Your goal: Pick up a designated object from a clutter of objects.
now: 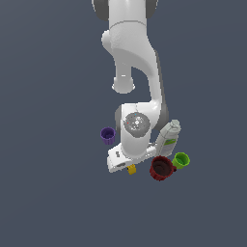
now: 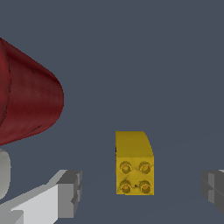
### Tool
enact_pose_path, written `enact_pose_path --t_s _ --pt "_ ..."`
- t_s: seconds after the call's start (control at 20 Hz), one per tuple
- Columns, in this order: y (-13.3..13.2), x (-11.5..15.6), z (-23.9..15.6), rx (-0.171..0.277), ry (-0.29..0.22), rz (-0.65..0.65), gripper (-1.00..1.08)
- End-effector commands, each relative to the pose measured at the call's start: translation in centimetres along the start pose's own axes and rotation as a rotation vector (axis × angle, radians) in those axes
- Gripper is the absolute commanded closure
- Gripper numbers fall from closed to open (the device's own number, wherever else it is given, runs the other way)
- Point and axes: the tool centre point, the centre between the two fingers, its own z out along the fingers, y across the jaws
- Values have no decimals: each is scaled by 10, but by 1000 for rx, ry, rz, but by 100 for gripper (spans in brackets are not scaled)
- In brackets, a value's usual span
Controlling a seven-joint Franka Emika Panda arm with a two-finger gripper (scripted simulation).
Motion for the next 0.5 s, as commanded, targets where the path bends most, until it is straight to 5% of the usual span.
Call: enact_pose_path --t_s 0.0,0.45 --pt "0 -1 10 0 -1 -1 -92" --pt "0 0 43 0 0 -2 -92"
